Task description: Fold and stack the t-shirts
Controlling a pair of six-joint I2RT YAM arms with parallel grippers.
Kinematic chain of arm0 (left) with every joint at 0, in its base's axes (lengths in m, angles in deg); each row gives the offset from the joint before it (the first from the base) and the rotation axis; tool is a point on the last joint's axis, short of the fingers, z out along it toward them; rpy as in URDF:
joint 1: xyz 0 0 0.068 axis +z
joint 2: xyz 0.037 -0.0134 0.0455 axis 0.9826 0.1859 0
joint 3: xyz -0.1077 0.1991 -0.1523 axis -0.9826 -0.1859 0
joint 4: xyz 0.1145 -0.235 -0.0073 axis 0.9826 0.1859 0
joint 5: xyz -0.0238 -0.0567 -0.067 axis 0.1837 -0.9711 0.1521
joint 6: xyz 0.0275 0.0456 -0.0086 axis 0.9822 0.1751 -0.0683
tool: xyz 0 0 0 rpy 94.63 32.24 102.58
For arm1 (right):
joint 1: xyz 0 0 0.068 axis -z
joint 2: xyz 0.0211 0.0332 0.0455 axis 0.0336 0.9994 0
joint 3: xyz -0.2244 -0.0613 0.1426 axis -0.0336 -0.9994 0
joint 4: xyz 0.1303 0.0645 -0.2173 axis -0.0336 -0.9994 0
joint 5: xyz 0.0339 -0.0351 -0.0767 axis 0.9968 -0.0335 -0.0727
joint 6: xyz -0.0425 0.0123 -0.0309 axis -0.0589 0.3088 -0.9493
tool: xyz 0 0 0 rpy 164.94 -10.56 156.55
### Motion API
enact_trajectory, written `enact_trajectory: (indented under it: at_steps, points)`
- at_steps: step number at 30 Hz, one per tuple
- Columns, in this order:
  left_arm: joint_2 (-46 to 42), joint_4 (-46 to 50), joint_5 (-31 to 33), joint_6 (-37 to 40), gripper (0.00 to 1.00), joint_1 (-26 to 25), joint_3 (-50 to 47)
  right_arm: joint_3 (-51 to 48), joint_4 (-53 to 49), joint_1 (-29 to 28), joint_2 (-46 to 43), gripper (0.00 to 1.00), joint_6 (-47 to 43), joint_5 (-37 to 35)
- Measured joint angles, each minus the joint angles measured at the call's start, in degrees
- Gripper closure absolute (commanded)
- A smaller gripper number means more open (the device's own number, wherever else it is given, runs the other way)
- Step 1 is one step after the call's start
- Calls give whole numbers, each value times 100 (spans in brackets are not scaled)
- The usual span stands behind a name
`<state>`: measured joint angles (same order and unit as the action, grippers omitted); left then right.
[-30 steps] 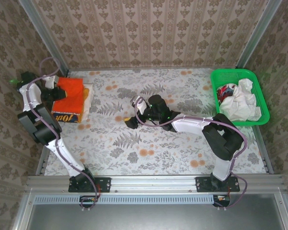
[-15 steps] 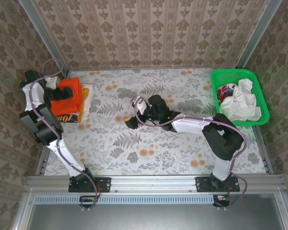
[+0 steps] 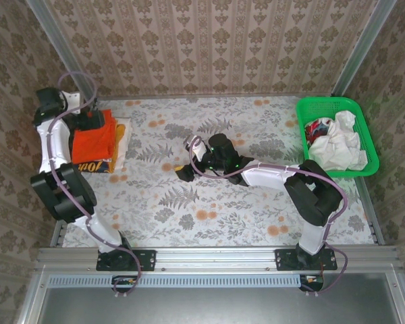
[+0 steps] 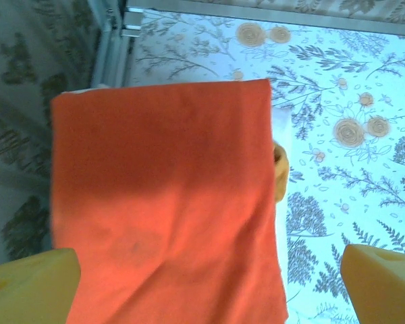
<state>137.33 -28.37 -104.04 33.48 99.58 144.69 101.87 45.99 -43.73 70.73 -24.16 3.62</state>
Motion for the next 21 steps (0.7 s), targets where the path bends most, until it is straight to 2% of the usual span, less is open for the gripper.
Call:
enact_trajectory:
  at_steps: [9, 21]
  points:
    - [1554, -291, -234, -138, 0, -57, 144, -11, -17, 0, 0, 0, 57, 68]
    - [1351, -476, -555, -254, 0, -11, -39, -55, -326, 0, -7, 0, 50, 37]
